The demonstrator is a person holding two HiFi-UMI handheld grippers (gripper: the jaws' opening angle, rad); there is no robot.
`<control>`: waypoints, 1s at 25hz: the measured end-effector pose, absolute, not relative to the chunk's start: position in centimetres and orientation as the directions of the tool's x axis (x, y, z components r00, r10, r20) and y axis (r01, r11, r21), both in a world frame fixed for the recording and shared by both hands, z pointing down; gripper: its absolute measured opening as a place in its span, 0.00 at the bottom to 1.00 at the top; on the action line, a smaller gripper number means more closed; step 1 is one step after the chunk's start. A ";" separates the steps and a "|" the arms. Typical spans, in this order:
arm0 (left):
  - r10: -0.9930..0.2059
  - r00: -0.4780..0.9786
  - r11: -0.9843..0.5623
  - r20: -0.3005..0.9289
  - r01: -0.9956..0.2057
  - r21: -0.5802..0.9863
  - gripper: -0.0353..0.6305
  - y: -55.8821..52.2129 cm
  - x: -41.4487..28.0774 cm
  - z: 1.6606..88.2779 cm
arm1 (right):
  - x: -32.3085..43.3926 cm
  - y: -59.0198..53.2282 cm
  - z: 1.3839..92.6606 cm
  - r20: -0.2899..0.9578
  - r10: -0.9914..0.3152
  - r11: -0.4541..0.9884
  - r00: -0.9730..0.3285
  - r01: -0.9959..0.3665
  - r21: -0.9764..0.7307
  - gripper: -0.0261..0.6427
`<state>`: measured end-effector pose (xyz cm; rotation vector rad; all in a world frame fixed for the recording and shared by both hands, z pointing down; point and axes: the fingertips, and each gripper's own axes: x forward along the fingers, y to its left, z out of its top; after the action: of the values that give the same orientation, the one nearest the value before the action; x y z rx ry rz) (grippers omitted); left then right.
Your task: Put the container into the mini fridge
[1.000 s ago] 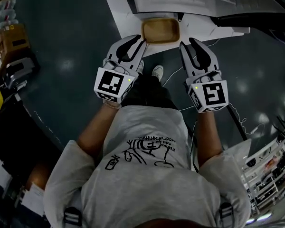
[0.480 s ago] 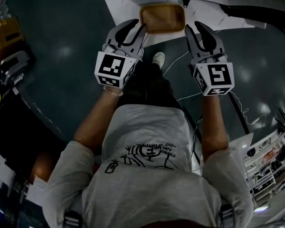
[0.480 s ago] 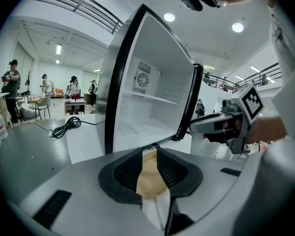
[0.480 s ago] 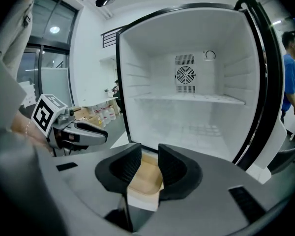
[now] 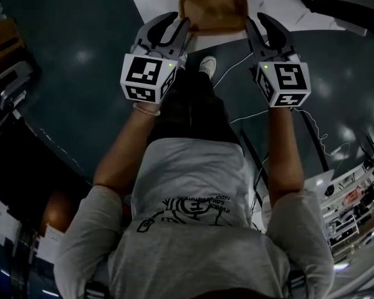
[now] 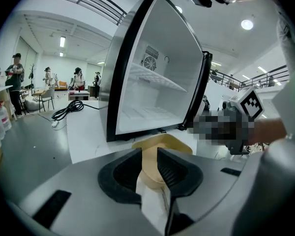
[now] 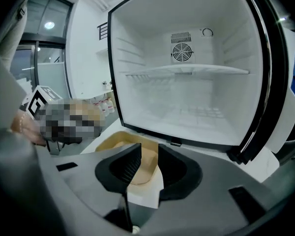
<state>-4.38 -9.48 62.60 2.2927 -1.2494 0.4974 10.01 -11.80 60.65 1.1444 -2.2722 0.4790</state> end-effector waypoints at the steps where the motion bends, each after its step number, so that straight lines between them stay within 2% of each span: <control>1: -0.675 0.516 -0.466 0.527 -0.852 0.238 0.21 -9.5 -4.3 63.1 | 10.1 -11.9 61.2 0.616 -0.618 0.575 -0.488 -0.815 -0.070 0.19; 15: -0.675 0.525 -0.436 0.519 -0.851 0.294 0.22 -9.3 -3.4 66.6 | 11.2 -12.0 67.0 0.659 -0.592 0.527 -0.464 -0.841 -0.118 0.20; 25: -0.683 0.528 -0.427 0.505 -0.849 0.310 0.22 -9.7 -3.1 66.7 | 11.3 -12.3 67.7 0.648 -0.593 0.505 -0.478 -0.848 -0.163 0.20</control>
<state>-3.09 -9.69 66.67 2.2370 -1.2419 0.4119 11.28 -12.32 67.66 1.1781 -2.2292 0.6465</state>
